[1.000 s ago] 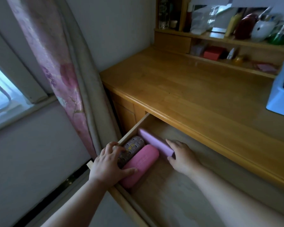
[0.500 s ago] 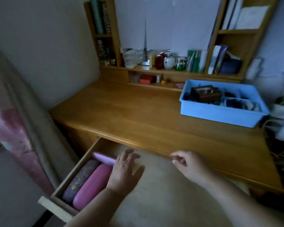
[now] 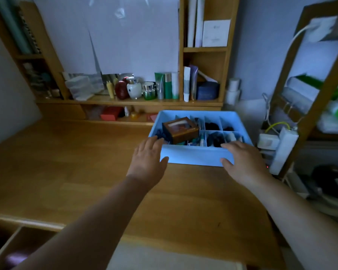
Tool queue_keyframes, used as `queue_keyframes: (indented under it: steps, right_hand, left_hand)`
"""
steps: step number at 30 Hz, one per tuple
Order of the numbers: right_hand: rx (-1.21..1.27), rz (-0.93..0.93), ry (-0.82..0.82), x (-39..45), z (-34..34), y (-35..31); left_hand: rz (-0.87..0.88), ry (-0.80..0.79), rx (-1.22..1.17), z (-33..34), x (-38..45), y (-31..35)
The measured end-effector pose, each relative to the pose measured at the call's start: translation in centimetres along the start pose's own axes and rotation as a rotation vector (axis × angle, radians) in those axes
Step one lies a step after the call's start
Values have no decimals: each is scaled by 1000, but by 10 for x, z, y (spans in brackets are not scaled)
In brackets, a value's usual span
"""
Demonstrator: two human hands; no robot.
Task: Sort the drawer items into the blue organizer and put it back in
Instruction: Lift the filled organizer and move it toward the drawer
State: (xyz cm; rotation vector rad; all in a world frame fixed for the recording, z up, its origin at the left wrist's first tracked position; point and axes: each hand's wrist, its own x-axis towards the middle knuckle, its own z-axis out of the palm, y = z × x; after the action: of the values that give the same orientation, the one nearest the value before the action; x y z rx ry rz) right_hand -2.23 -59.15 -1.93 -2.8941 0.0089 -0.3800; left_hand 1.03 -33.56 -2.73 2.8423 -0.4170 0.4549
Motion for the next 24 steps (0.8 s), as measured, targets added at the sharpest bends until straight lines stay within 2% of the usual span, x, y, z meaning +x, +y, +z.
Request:
queue_keyframes:
  steps: [4, 10, 18, 22, 24]
  right_hand:
    - [14, 1, 57, 0, 14, 3]
    - [64, 21, 81, -32, 14, -9]
    - [83, -97, 184, -114, 4, -34]
    - [63, -137, 250, -125, 1, -40]
    - [95, -130, 266, -124, 0, -44]
  left_hand:
    - [-37, -110, -38, 12, 20, -8]
    - [11, -51, -12, -3, -21, -9]
    - [52, 46, 71, -47, -118, -9]
    - [4, 145, -1, -68, -116, -5]
    - [-33, 103, -56, -70, -95, -1]
